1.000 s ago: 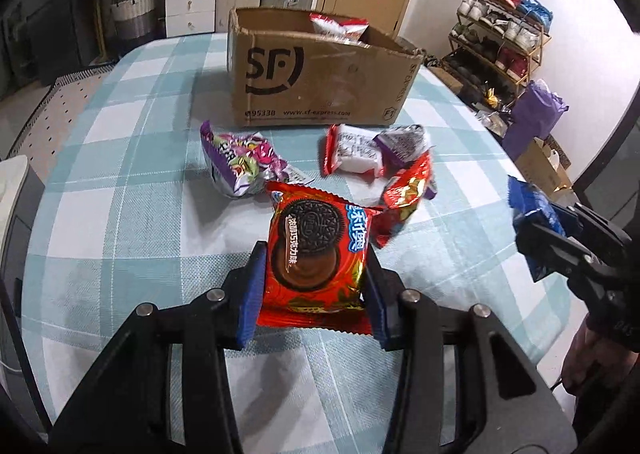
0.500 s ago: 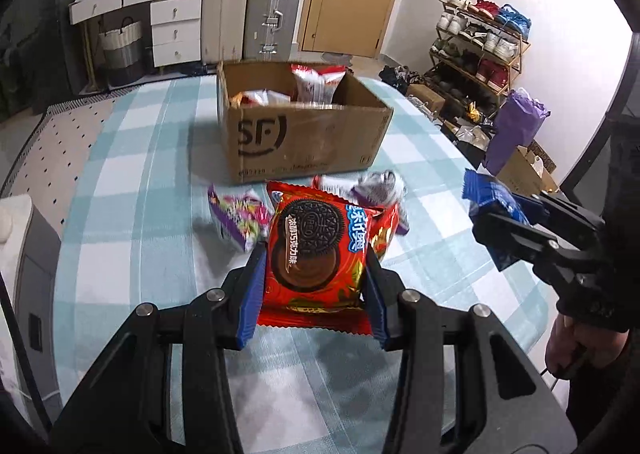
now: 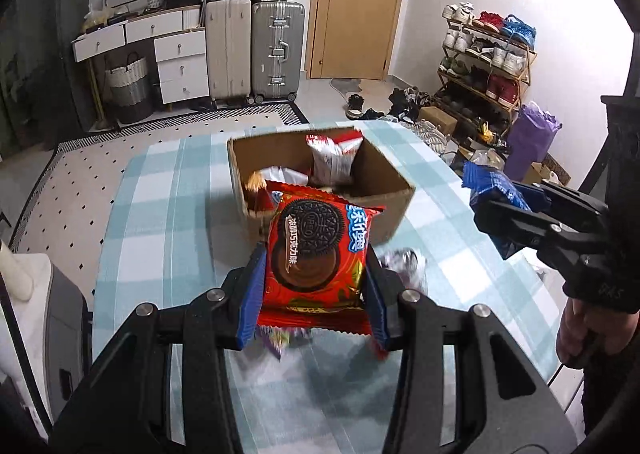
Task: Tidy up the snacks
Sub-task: 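Carry both Oreo packs over the cardboard box, then open both grippers to drop the Oreo packs into the box, then withdraw both grippers from the box toward the remaining snacks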
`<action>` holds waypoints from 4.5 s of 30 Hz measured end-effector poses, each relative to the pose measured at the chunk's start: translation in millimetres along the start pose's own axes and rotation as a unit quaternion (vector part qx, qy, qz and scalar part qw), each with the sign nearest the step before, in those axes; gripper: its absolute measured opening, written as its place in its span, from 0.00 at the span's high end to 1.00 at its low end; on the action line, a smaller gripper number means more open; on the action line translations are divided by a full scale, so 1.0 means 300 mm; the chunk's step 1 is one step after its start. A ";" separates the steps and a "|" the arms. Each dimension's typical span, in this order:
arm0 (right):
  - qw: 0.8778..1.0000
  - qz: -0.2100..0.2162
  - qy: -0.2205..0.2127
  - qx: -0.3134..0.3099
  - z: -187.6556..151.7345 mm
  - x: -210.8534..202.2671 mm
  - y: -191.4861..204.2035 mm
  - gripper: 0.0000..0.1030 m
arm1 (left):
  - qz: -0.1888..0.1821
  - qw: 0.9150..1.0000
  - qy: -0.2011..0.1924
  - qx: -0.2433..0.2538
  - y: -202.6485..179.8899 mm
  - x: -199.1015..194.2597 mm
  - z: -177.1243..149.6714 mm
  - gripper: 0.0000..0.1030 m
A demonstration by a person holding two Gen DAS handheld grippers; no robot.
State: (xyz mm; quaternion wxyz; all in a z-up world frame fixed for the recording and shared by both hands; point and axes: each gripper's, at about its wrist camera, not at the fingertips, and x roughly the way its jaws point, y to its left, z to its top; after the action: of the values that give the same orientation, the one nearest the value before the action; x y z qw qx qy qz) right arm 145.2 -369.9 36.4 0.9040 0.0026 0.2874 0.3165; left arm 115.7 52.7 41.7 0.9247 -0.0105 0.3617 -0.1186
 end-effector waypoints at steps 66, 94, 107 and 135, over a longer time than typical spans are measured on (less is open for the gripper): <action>0.999 -0.041 -0.003 -0.004 0.235 0.251 -0.260 0.18 | 0.017 0.998 0.052 0.009 0.051 0.398 0.309 0.33; 0.998 -0.051 -0.026 -0.015 0.006 -0.052 0.012 0.09 | 0.049 0.999 -0.011 0.001 -0.059 -0.022 0.007 0.09; 0.999 -0.053 -0.005 0.007 -0.199 -0.059 0.016 0.07 | 0.052 0.998 -0.039 -0.018 -0.075 -0.079 -0.150 0.01; 0.995 -0.011 0.085 0.053 -0.393 0.283 -0.032 0.06 | 0.064 0.992 0.031 -0.102 0.087 0.214 -0.382 0.01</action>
State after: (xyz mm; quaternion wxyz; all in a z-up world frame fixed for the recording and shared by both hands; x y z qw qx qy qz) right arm 143.2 -349.7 -107.9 0.8783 0.0198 0.3797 0.2898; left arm 89.7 71.0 -88.3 0.9130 -0.0779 0.3999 -0.0215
